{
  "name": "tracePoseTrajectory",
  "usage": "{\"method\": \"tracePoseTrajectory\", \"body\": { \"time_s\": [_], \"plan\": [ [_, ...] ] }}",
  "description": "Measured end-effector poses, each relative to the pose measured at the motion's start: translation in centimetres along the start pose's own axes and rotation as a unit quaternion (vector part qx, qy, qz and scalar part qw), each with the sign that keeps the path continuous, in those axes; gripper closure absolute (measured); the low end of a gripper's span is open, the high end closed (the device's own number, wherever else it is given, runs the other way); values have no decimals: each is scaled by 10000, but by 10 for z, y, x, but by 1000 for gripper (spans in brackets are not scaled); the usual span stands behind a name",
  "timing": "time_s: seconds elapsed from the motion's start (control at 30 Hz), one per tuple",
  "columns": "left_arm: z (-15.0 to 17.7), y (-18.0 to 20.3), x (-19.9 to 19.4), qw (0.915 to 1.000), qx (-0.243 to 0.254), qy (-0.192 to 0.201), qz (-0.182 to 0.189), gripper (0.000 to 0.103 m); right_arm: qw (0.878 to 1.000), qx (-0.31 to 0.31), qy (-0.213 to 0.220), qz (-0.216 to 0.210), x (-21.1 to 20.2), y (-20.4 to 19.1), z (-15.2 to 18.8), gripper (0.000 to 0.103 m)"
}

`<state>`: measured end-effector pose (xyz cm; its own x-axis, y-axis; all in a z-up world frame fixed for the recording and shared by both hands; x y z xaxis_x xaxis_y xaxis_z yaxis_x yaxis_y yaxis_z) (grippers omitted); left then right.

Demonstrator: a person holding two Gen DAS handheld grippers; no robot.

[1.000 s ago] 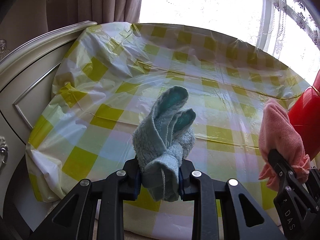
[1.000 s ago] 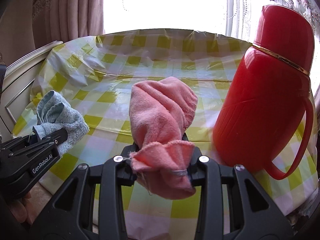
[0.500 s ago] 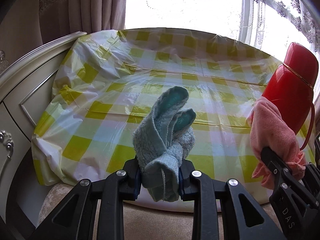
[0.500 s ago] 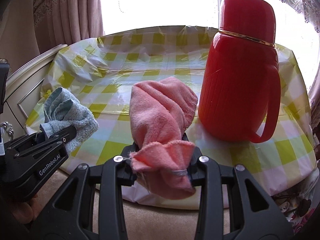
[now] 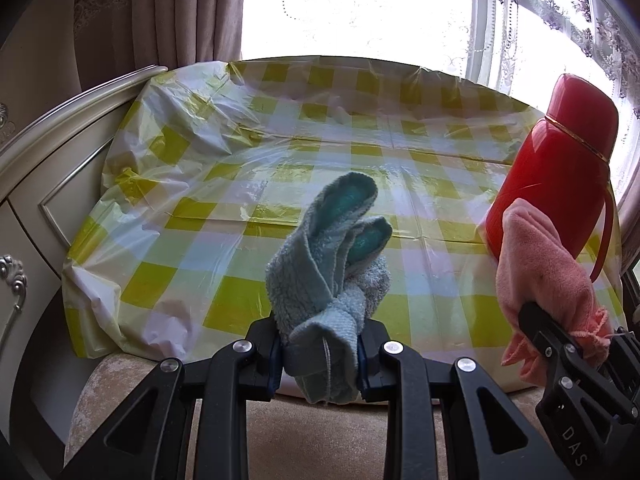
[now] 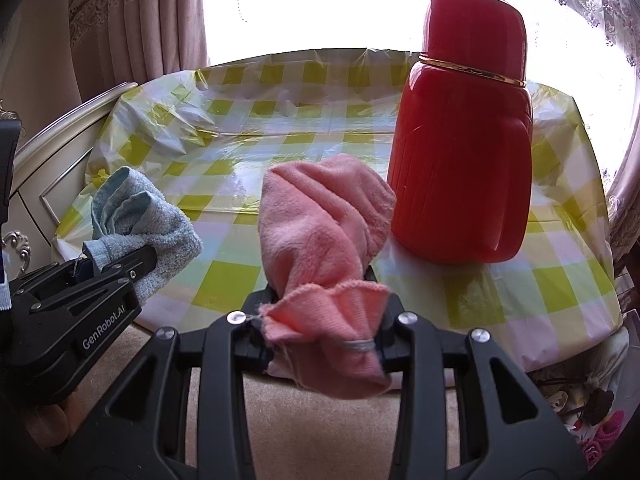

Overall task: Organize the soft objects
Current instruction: 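Carry the blue and pink towels over the white box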

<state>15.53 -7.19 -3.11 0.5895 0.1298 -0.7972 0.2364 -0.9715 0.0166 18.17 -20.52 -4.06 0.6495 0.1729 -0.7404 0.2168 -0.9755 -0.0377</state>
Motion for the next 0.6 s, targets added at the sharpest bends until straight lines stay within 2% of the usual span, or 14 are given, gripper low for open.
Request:
{"method": "tracePoseTrajectory", "body": {
  "time_s": [0.37,0.6],
  "plan": [
    [13,38,-10,9988,345,-82,339,74,9992,291,-251,-75,-14,31,13,64],
    [23,73,-18,9951,564,-164,797,74,9980,543,-323,48,-34,65,27,64]
  ]
}}
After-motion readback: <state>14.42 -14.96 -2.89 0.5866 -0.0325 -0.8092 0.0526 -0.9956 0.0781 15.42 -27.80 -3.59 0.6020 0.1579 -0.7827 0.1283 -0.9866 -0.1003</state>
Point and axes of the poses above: each gripper's, at about its wrist camera, not at the fingertips, and x roughly the way its jaws point, y to its right, z to its underside, the point moved 8 cm from there along x, roughly the way its jaws point, and after that the axes turned 8 degrees about -y, right-handed, at the moved point
